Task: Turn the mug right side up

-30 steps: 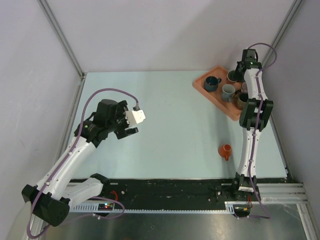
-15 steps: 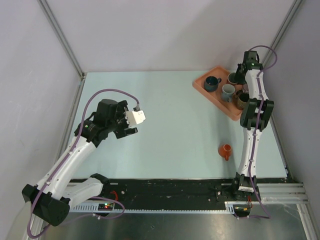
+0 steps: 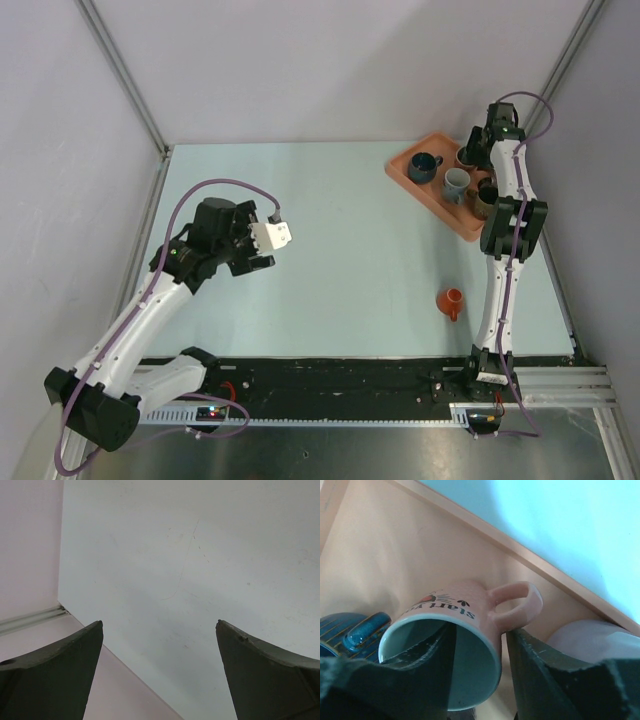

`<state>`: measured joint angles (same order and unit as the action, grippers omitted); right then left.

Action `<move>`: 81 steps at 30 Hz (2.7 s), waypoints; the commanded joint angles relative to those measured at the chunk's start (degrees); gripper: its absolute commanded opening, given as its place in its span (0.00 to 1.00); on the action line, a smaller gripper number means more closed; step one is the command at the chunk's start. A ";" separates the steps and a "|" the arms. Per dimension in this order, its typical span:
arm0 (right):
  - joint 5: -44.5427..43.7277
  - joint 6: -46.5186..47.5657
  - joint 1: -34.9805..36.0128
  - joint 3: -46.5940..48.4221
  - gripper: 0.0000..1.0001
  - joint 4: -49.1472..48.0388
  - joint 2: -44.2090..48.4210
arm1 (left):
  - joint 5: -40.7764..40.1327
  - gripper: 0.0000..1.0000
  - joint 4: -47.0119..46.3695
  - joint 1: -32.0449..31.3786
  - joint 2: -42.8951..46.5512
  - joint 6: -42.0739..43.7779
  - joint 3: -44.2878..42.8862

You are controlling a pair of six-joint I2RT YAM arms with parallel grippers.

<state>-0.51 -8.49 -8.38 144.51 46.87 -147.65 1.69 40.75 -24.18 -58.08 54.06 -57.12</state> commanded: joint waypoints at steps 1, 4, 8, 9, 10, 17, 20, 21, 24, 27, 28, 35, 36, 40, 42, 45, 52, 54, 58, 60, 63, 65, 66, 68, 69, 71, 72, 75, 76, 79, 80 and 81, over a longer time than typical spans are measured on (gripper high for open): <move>-0.38 1.68 -0.49 2.00 0.52 -2.01 1.71 | 0.31 0.98 -1.95 0.45 0.66 0.49 -1.43; -0.49 1.94 -0.35 1.95 0.60 -2.70 2.90 | 0.23 0.99 -1.93 0.41 0.94 0.58 -1.37; -0.64 2.85 -0.12 1.86 0.66 -3.94 4.69 | 0.00 0.98 -1.93 0.45 1.31 0.71 -0.98; -0.59 3.30 -0.04 1.89 0.67 -4.22 5.16 | -0.01 0.98 -1.96 0.45 1.44 0.75 -0.93; -0.61 3.65 0.08 1.68 0.68 -4.45 5.74 | 0.03 0.98 -1.98 0.41 1.51 0.68 -0.95; -0.22 4.87 0.66 -0.26 0.71 -5.68 8.94 | 0.31 0.98 -1.94 0.43 2.48 0.65 -0.43; -0.19 4.95 0.91 -0.44 0.73 -5.64 9.54 | 0.39 0.98 -1.93 0.44 2.86 0.54 -0.37; 0.60 5.01 0.96 -0.45 0.73 -5.56 9.78 | 0.36 0.98 -1.92 0.45 2.96 0.53 -0.36; 2.29 5.03 1.07 -0.49 0.73 -5.02 10.71 | 0.33 0.98 -1.93 0.43 3.21 0.35 -0.28; 4.46 5.41 1.29 -0.57 0.79 -3.64 13.14 | 0.39 0.98 -1.91 0.45 3.41 -0.06 -0.27; 4.86 5.55 1.45 -0.73 0.82 -2.10 14.13 | 0.54 0.98 -1.95 0.45 3.55 -0.61 -0.27; -0.91 6.38 7.85 -22.20 0.91 7.24 35.33 | 5.53 0.98 -2.85 0.45 4.64 -12.28 1.19; -2.79 6.69 9.43 -26.80 0.93 7.47 39.42 | 6.09 0.98 -3.48 0.45 4.77 -15.46 1.56; -8.88 2.84 15.84 -44.54 0.99 10.85 53.02 | 7.99 0.98 -6.73 0.50 5.75 -27.52 3.60; -10.40 -0.99 18.90 -53.62 0.99 12.69 59.24 | 8.92 0.98 -9.57 0.49 6.81 -30.90 5.16; -12.38 -8.15 23.70 -64.80 0.99 15.47 68.48 | 7.49 0.98 -14.88 0.58 8.48 -36.05 7.98; -16.79 -28.96 35.68 -84.76 0.99 21.61 79.06 | 7.83 0.98 -21.34 0.63 12.22 -44.03 13.46; -17.04 -32.60 38.21 -89.58 0.99 20.76 80.83 | 8.25 0.98 -22.17 0.52 13.07 -45.21 14.83; -16.22 -35.82 38.66 -99.27 0.94 14.68 83.64 | 8.80 0.98 -23.31 0.58 15.14 -46.15 16.59; -14.88 -36.34 38.23 -100.48 0.93 11.65 82.98 | 8.77 0.98 -23.49 0.60 16.13 -46.37 17.00; -14.57 -37.48 37.56 -101.00 0.91 7.54 81.77 | 8.77 0.98 -23.64 0.63 17.62 -46.43 17.41; -14.90 -36.88 37.93 -100.19 0.88 5.36 81.06 | 8.44 0.98 -23.62 0.61 18.70 -46.46 17.71; -15.46 -35.77 38.41 -99.36 0.88 4.95 80.83 | 8.29 0.98 -23.57 0.71 19.28 -46.53 17.82; -16.09 -31.56 40.28 -96.64 0.88 4.07 80.52 | 8.43 0.98 -23.63 1.11 20.39 -46.47 18.29; -15.30 -27.26 40.85 -94.82 0.89 3.39 80.38 | 8.60 0.98 -23.62 1.35 20.87 -46.40 18.55; -12.52 -18.79 40.91 -91.44 0.91 1.82 79.11 | 8.68 0.98 -23.66 1.78 21.49 -46.21 18.96; -11.85 -15.30 40.60 -89.58 0.92 1.60 77.57 | 8.59 0.98 -23.68 1.95 21.73 -46.18 19.10; -13.42 -3.18 38.56 -81.61 0.94 0.75 71.28 | 8.60 0.98 -23.70 2.50 22.90 -45.60 19.26; -13.75 0.68 37.18 -79.18 0.94 -0.03 68.20 | 8.64 0.98 -23.66 2.88 23.22 -45.39 19.38; -15.29 11.85 33.24 -71.63 0.93 -1.85 59.16 | 7.96 0.98 -23.59 4.23 23.80 -45.13 19.38; -15.60 14.74 31.71 -68.65 0.92 -2.39 55.51 | 7.66 0.98 -23.47 4.71 23.85 -45.03 19.36; -15.59 17.86 30.42 -66.37 0.90 -2.92 52.49 | 7.42 0.98 -23.36 5.09 23.83 -44.84 19.21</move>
<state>-13.65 -8.88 26.57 70.52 48.16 -85.67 9.47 18.92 -20.82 -35.11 9.04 -37.89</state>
